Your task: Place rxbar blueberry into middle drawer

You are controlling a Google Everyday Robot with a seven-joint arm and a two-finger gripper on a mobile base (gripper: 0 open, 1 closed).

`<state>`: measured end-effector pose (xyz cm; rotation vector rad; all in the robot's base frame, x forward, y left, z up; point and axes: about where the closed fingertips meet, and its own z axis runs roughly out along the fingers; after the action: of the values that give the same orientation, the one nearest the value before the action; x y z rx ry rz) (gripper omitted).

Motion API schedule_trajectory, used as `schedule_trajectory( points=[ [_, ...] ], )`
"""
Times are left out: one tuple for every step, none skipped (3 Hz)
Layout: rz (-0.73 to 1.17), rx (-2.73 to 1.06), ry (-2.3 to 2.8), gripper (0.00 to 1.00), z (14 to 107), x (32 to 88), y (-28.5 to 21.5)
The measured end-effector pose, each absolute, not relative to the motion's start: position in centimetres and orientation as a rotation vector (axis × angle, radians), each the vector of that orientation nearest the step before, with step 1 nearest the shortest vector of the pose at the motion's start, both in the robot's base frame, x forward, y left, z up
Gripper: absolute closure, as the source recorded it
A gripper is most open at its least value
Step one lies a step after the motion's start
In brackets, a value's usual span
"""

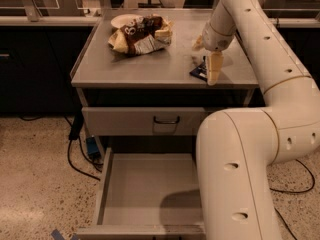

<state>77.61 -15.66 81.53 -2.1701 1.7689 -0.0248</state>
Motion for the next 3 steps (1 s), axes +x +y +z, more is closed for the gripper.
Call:
schedule_trajectory(
  points=[
    [-0.025,-2.170,1.769,0.50,81.53,77.61,-15.66],
    [-0.025,-2.170,1.769,0.73,81.53,77.61,-15.66],
    [-0.025,-2.170,1.769,1.00,81.52,77.61,-15.66]
  ],
)
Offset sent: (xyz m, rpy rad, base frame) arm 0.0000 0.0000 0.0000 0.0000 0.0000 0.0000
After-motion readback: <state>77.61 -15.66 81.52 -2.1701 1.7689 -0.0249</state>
